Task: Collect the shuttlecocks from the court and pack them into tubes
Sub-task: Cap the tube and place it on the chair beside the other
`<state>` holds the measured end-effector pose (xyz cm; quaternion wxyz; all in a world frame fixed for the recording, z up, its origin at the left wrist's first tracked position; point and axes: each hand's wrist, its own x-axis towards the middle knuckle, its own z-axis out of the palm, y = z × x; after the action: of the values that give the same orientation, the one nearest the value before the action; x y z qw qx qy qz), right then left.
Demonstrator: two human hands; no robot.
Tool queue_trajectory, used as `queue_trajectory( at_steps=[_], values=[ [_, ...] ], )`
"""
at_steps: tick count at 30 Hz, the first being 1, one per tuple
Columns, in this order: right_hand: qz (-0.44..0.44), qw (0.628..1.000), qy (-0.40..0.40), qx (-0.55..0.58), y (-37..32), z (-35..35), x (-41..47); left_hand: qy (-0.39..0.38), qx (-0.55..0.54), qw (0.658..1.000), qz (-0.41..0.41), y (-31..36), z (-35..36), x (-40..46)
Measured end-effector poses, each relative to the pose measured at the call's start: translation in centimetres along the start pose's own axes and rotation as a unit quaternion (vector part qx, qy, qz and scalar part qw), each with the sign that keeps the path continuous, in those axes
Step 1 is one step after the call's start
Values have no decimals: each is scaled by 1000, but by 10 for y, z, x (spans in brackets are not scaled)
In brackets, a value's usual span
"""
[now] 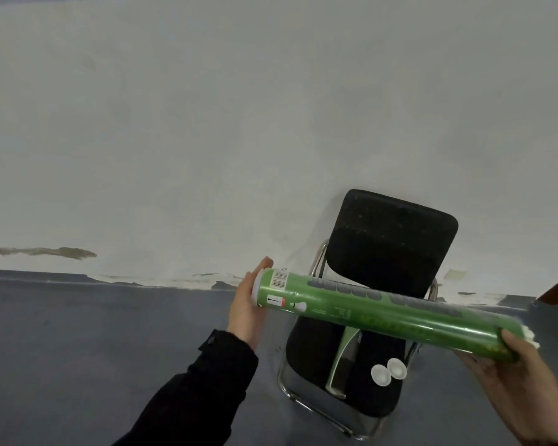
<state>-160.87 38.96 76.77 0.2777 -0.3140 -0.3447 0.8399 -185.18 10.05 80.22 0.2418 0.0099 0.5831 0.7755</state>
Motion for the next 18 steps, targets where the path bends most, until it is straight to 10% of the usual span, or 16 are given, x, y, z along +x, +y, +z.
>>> queue_trajectory(
  at_steps=[5, 10, 12, 18],
  values=[
    [28, 966, -218, 138, -7, -45, 52, 25, 25, 998, 42, 24, 21, 32],
    [28, 999, 23, 34, -12, -3, 62, 41, 65, 993, 89, 35, 50, 52],
    [70, 983, 1, 170, -13, 11, 91, 23, 121, 985, 119, 36, 59, 53],
    [27, 996, 24, 82, -38, 0, 116, -21, 165, 964, 207, 31, 79, 52]
  ],
)
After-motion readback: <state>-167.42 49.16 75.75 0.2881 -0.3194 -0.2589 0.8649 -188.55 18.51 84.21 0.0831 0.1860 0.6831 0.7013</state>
